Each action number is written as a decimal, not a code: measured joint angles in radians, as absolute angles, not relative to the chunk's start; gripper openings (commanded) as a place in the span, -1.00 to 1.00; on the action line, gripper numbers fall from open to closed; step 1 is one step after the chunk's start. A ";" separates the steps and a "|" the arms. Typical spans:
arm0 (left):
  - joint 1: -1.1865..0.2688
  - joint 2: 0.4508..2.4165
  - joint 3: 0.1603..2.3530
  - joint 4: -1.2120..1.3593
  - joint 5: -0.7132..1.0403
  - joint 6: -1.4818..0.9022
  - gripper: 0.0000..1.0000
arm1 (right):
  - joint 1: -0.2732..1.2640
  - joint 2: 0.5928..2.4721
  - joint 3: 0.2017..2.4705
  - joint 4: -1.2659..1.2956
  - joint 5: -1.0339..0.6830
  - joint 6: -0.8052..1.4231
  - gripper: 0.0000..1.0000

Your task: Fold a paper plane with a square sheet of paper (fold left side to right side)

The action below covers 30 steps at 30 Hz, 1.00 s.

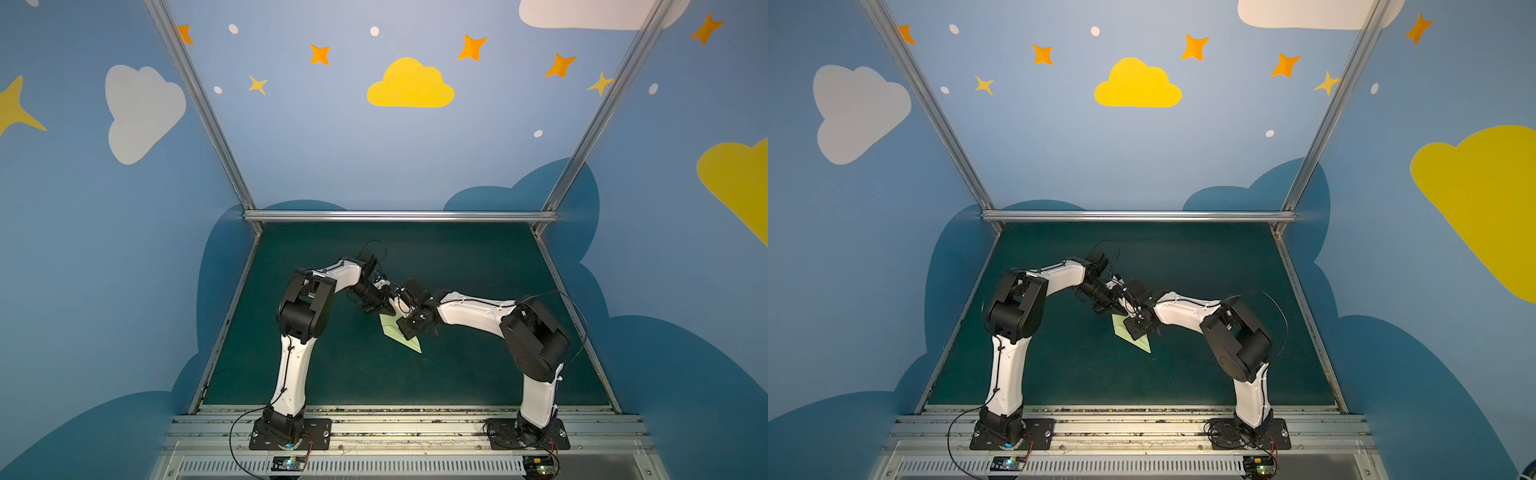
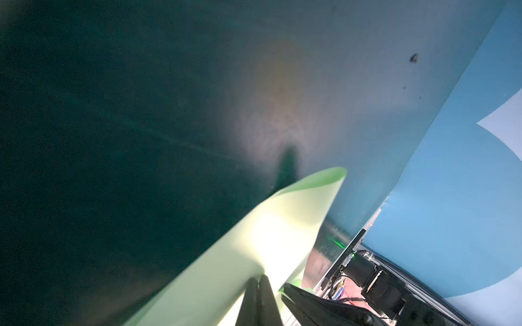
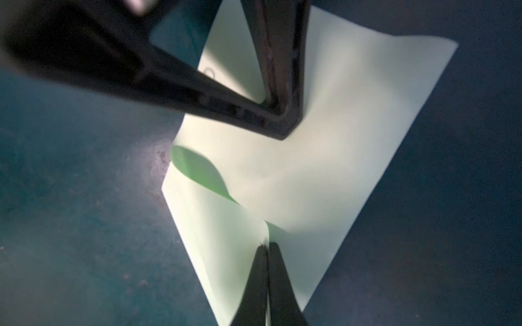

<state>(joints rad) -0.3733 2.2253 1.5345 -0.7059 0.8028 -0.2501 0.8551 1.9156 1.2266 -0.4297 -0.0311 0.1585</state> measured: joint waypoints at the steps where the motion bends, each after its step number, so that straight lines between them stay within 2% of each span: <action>1: -0.374 2.226 1.539 -0.712 0.801 -0.250 -0.93 | 0.855 1.916 1.226 -0.429 -0.033 0.160 -1.00; 19: -0.380 2.240 1.580 -0.756 0.782 -0.265 -0.92 | 0.853 1.908 1.192 -0.380 -0.065 0.201 -1.00; 22: -0.374 2.230 1.573 -0.729 0.772 -0.303 -0.84 | 0.853 1.904 1.182 -0.367 -0.065 0.204 -1.00; 27: -0.338 2.123 1.459 -0.595 0.749 -0.401 -0.80 | 0.852 1.899 1.170 -0.349 -0.065 0.207 -1.00; 30: -0.309 2.000 1.351 -0.515 0.734 -0.461 -0.93 | 0.852 1.897 1.164 -0.342 -0.066 0.210 -1.00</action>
